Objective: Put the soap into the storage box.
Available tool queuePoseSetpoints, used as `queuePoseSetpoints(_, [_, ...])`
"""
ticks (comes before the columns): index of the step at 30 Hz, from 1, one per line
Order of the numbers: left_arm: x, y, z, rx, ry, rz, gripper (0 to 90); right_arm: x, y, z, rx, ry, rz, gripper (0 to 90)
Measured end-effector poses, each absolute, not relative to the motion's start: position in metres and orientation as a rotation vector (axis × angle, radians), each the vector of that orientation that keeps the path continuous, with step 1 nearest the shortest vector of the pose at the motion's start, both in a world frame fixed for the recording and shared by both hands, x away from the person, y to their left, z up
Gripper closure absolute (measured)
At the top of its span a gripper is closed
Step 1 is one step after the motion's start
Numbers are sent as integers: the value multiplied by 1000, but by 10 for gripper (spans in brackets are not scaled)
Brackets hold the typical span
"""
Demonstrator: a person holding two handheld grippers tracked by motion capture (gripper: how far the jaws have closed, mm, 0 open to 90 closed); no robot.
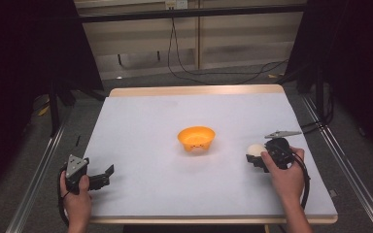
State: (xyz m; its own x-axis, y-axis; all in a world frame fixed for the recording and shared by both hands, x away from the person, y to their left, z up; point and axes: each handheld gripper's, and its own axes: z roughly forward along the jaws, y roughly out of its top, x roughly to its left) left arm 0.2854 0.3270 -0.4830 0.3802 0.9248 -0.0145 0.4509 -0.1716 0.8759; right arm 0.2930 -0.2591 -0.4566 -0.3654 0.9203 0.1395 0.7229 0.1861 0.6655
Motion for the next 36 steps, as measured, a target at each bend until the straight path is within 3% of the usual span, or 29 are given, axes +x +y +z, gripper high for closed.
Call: queuePoseSetpoints(36, [286,328,-483,1775,1208,685,9,315,-227,-438,1493,2222,1023,242])
